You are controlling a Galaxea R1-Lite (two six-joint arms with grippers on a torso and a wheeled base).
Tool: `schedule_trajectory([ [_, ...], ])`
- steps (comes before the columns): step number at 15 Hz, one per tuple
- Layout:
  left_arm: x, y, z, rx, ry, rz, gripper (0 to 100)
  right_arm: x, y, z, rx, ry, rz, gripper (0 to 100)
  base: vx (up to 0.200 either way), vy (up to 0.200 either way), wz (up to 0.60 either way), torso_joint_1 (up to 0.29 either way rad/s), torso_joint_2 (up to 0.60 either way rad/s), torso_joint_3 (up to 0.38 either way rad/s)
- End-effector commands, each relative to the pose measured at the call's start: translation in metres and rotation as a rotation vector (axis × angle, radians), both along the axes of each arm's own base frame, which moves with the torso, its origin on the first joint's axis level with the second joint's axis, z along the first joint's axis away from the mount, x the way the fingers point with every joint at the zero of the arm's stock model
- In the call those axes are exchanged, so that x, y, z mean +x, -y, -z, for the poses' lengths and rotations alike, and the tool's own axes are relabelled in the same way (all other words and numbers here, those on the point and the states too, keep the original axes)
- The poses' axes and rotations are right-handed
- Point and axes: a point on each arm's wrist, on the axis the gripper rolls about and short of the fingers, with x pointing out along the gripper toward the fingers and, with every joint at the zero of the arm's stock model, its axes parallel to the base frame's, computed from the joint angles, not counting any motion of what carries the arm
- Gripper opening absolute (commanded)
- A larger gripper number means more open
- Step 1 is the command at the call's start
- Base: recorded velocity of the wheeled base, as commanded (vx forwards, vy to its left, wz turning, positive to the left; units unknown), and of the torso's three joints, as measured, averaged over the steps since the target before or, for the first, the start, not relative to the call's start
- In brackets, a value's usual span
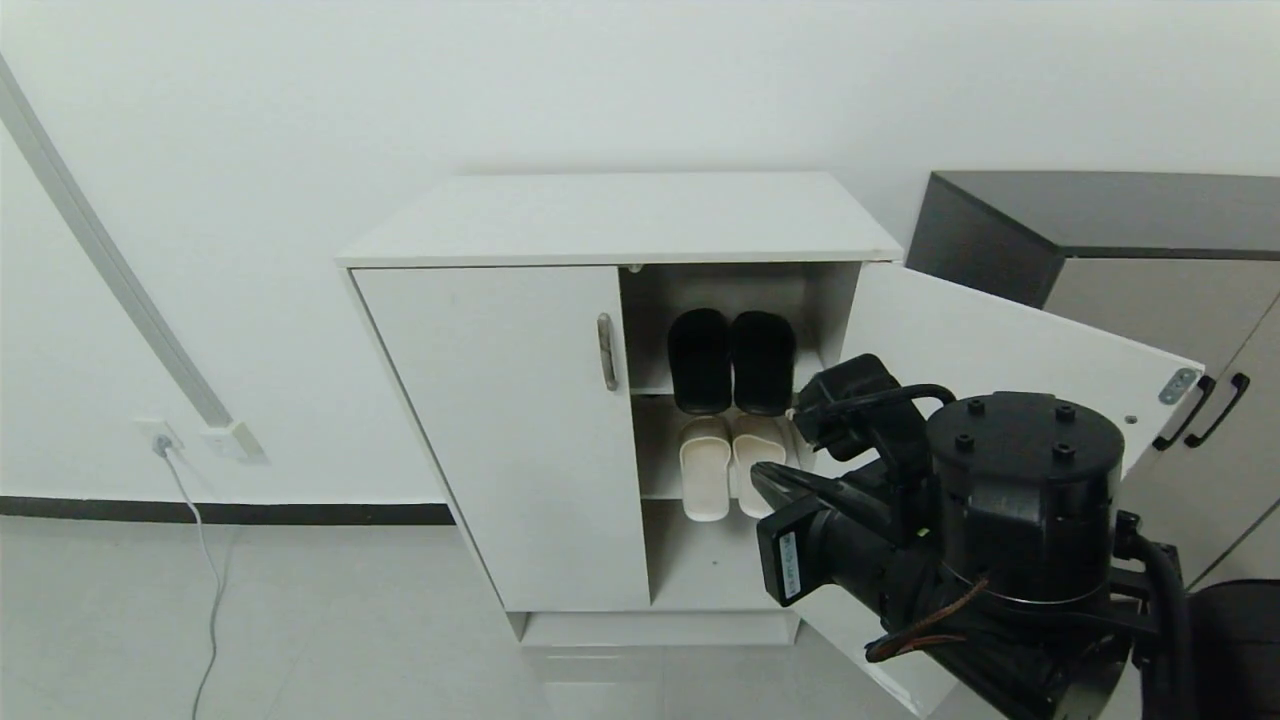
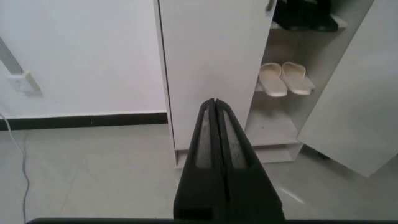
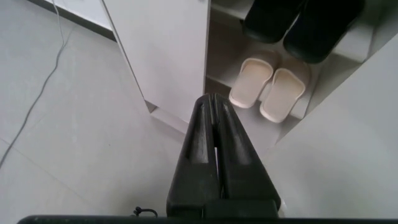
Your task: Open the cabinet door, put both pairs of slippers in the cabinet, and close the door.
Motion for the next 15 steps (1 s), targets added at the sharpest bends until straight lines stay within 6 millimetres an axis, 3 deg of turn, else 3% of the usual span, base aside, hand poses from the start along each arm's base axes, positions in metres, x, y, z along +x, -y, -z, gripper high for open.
schedule_trajectory([
  [1,0.0,0.0,0.0,0.0,0.0,0.0,0,-0.0001,0.0,-0.0001,0.0,0.001,0.0,0,0.0,0.0,0.0,0.163,-0.5,-0.325],
  [15,0.0001,0.0,0.0,0.0,-0.001,0.0,0,-0.0004,0.0005,-0.001,0.004,0.002,0.0,0,0.0,0.0,0.0,0.218,-0.53,-0.321],
])
